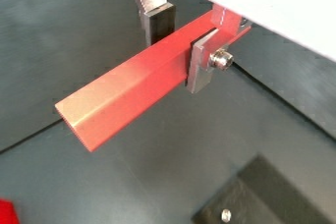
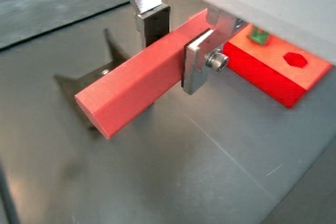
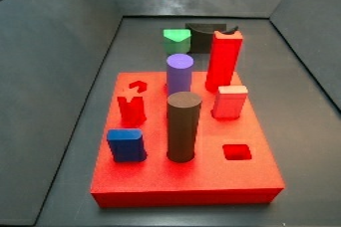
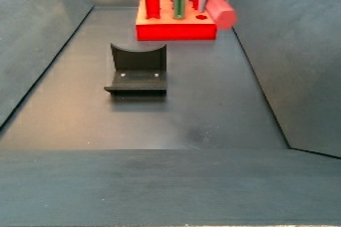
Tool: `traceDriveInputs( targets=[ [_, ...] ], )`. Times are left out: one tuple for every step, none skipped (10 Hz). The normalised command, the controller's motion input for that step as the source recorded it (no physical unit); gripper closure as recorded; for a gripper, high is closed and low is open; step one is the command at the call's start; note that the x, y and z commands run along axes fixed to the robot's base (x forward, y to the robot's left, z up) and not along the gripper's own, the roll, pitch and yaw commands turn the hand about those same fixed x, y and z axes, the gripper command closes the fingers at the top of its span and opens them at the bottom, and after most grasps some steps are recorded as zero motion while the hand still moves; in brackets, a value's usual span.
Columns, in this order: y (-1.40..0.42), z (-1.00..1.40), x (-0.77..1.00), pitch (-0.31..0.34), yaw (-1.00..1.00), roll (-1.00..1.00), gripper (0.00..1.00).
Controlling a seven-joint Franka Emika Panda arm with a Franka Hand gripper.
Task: Pick up the hexagon object. Move up. Place the hexagon object on the fixture. Regrasp the hexagon object. Move to above the board. Insert the hexagon object.
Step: Place the hexagon object on the fixture.
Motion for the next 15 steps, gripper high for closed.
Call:
traceDriveInputs(
  targets=[
    [-0.03, -0.07, 1.0, 0.168, -0.78, -0.28, 1.0],
    [-0.02, -0.06, 1.0, 0.136, -0.48, -0.24, 1.0],
    [-0.02, -0.06, 1.0, 0.116, -0.3, -0.21, 1.0],
    [-0.01, -0.05, 1.0, 0.097, -0.16, -0.18, 1.0],
    [-0.01, -0.05, 1.0, 0.097, -0.1, -0.17, 1.0],
    [-0.01, -0.04, 1.0, 0.105, -0.07, -0.16, 1.0],
    [0.0, -0.04, 1.0, 0.111, -0.05, -0.17, 1.0],
    [0.01, 0.24, 1.0, -0.08, 0.12, -1.0, 1.0],
    [0.02, 0.25, 1.0, -0.072, 0.11, -1.0, 1.0],
    [0.04, 0.18, 1.0, -0.046, 0.1, -1.0, 1.0],
    [0.04, 0.13, 1.0, -0.027, 0.09, -1.0, 1.0],
    [0.04, 0.11, 1.0, -0.013, 0.08, -1.0, 1.0],
    [0.05, 0.05, 1.0, 0.027, 0.06, -1.0, 1.0],
    [0.05, 0.01, 0.94, 0.049, 0.05, -1.0, 1.0],
    [0.05, -0.01, 0.84, 0.075, 0.02, -1.0, 1.0]
  ],
)
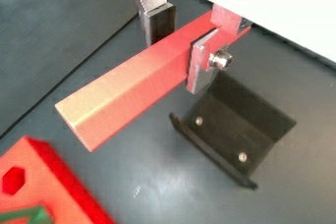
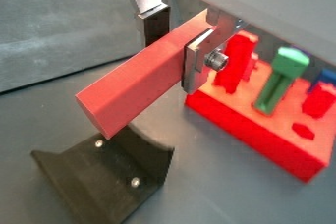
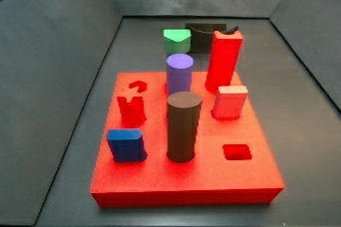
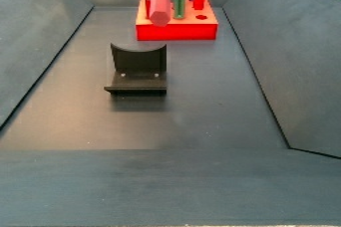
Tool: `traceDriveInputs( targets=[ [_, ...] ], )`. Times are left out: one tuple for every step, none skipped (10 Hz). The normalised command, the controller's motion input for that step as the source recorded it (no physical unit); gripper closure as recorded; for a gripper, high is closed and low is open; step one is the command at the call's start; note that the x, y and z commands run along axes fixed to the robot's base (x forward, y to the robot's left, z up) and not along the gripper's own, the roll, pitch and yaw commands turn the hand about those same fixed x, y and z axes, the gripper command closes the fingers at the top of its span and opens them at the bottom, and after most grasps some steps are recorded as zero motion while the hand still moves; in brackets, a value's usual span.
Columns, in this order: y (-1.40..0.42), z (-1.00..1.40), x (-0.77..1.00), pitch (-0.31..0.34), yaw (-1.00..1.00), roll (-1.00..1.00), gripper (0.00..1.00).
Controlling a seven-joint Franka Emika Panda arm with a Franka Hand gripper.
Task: Pick up the hexagon object. Move up. Place the hexagon object on the fixture. Regrasp the hexagon object. Move to above the board. Insert the hexagon object.
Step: Place the hexagon object on the fixture.
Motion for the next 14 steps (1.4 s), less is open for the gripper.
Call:
traceDriveInputs(
  targets=[
    [0.05, -0.02, 0.77, 0.095, 0.0, -1.0, 1.0],
    [0.05, -0.02, 0.7, 0.112, -0.02, -1.0, 1.0],
    [0.05, -0.02, 0.57, 0.119, -0.06, -0.82, 1.0],
    [0.05, -0.02, 0.53, 0.111, -0.08, -0.72, 1.0],
    [0.05, -0.03, 0.41, 0.095, -0.1, -0.45, 1.0],
    [0.05, -0.03, 0.36, 0.088, -0.11, -0.35, 1.0],
    [0.04, -0.01, 0.23, 0.066, -0.11, -0.19, 1.0],
    [0.04, -0.02, 0.17, 0.058, -0.1, -0.16, 1.0],
    [0.14, -1.0, 0.13, 0.253, 0.03, -1.0, 1.0],
    [0.14, -1.0, 0.13, 0.237, 0.02, -1.0, 1.0],
    [0.14, -1.0, 0.15, 0.279, -0.07, -0.97, 1.0],
    [0.14, -1.0, 0.16, 0.264, -0.13, -0.77, 1.0],
    [0.14, -1.0, 0.17, 0.226, -0.18, -0.62, 1.0],
    [0.14, -1.0, 0.17, 0.183, -0.21, -0.47, 1.0]
  ],
)
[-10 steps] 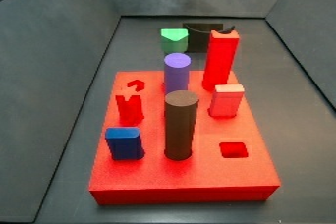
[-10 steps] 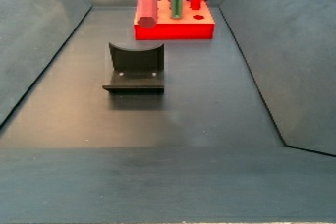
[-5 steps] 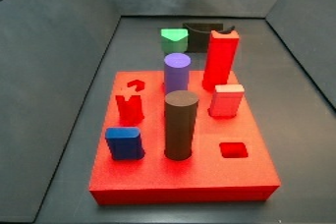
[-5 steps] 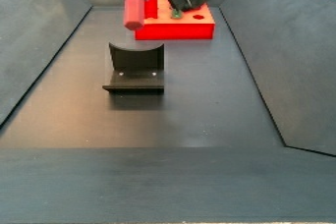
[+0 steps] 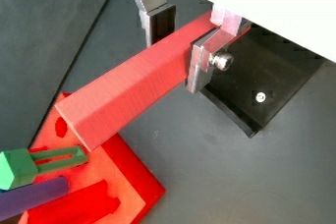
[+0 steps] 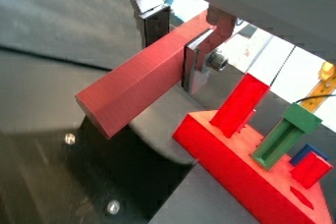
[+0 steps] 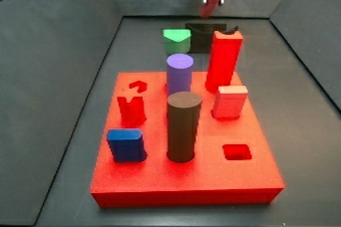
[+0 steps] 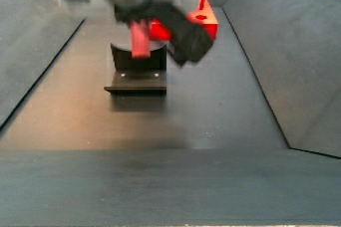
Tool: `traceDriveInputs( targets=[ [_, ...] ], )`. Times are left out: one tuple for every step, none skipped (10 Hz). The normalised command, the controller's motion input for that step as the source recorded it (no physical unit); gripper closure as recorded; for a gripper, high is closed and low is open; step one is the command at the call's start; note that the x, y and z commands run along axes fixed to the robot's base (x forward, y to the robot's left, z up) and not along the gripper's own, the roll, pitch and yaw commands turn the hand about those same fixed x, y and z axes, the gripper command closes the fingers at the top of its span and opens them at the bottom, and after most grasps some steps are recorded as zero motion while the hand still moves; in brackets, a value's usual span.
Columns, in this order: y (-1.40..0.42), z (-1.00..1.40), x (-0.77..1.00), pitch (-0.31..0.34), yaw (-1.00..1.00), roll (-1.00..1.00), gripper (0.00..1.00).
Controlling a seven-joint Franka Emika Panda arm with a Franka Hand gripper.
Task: Pick up the hexagon object. Move up. Place the hexagon object on the fixture. Regrasp the hexagon object. Move to above the board. Insert the hexagon object.
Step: Place the hexagon object on the fixture, then regrasp the hexagon object.
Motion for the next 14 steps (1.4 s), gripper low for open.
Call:
traceDriveInputs(
  targets=[
    [0.14, -1.0, 0.18, 0.137, -0.23, -0.32, 1.0],
    [0.14, -1.0, 0.19, 0.075, -0.24, -0.2, 1.0],
    [0.12, -0.86, 0.17, 0.031, -0.23, -0.16, 1.0],
    [0.09, -0.61, 0.13, -0.011, -0.21, -0.16, 1.0],
    [0.07, -0.43, 0.11, -0.037, -0.18, -0.16, 1.0],
    [0.07, -0.25, 0.09, -0.062, -0.14, -0.16, 1.0],
    [0.06, -0.18, 0.08, -0.072, -0.11, -0.15, 1.0],
    [0.06, -0.18, 0.08, -0.074, -0.07, -0.14, 1.0],
    [0.06, -0.18, 0.08, -0.073, -0.05, -0.14, 1.0],
    [0.0, 0.0, 0.0, 0.0, 0.0, 0.0, 0.0],
    [0.0, 1.0, 0.0, 0.014, 0.01, 0.03, 0.0],
    [0.0, 1.0, 0.0, 0.018, 0.02, 0.03, 0.0],
    [0.0, 1.0, -0.03, 0.032, 0.02, 0.04, 0.0],
    [0.0, 1.0, -0.03, 0.046, 0.02, 0.05, 0.0]
  ],
)
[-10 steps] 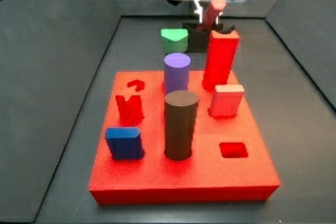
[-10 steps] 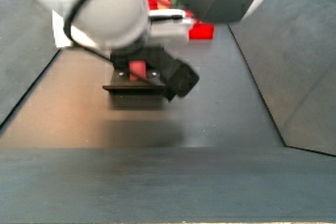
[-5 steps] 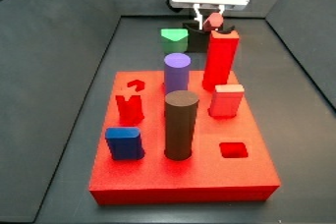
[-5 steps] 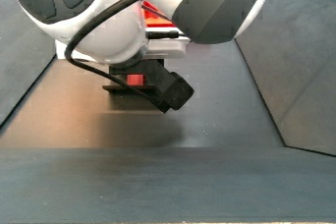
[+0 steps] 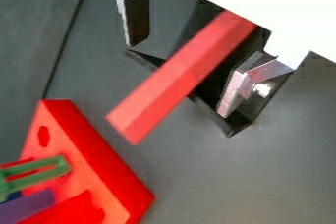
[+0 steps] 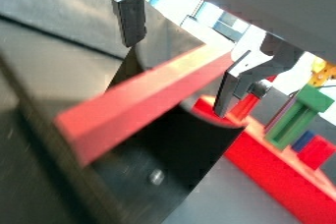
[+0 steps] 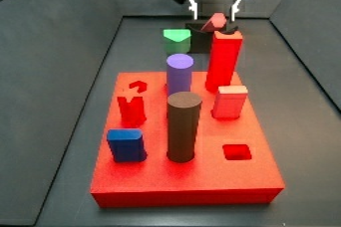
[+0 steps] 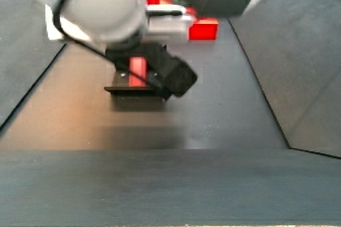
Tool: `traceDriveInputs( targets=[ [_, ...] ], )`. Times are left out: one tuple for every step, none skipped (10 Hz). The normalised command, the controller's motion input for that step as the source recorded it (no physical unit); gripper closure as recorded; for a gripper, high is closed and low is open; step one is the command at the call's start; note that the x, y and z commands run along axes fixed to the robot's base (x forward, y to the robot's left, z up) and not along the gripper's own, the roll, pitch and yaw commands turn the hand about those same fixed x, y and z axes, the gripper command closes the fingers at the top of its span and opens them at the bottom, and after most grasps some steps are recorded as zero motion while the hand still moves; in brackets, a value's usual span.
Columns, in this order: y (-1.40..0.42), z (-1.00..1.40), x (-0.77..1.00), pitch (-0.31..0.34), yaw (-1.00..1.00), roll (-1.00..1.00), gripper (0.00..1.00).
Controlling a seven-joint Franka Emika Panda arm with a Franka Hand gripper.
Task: Pick up the hexagon object. Move up. Place the hexagon object on the fixture. Regrasp the hexagon object. Move to above the board. Insert the hexagon object.
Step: Regrasp the hexagon object.
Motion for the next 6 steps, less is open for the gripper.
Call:
traceDriveInputs(
  targets=[
    [0.0, 1.0, -0.04, 0.065, 0.01, 0.05, 0.0],
    [0.01, 0.9, -0.04, 0.074, 0.0, 0.05, 0.0],
    [0.01, 0.66, -0.03, 0.083, -0.01, 0.04, 0.0],
    [0.01, 0.48, -0.03, 0.089, -0.02, 0.04, 0.0],
    [0.01, 0.3, -0.02, 0.082, -0.03, 0.04, 0.0],
    [-1.0, 0.98, 0.01, 0.049, 0.01, 1.0, 0.0]
  ],
)
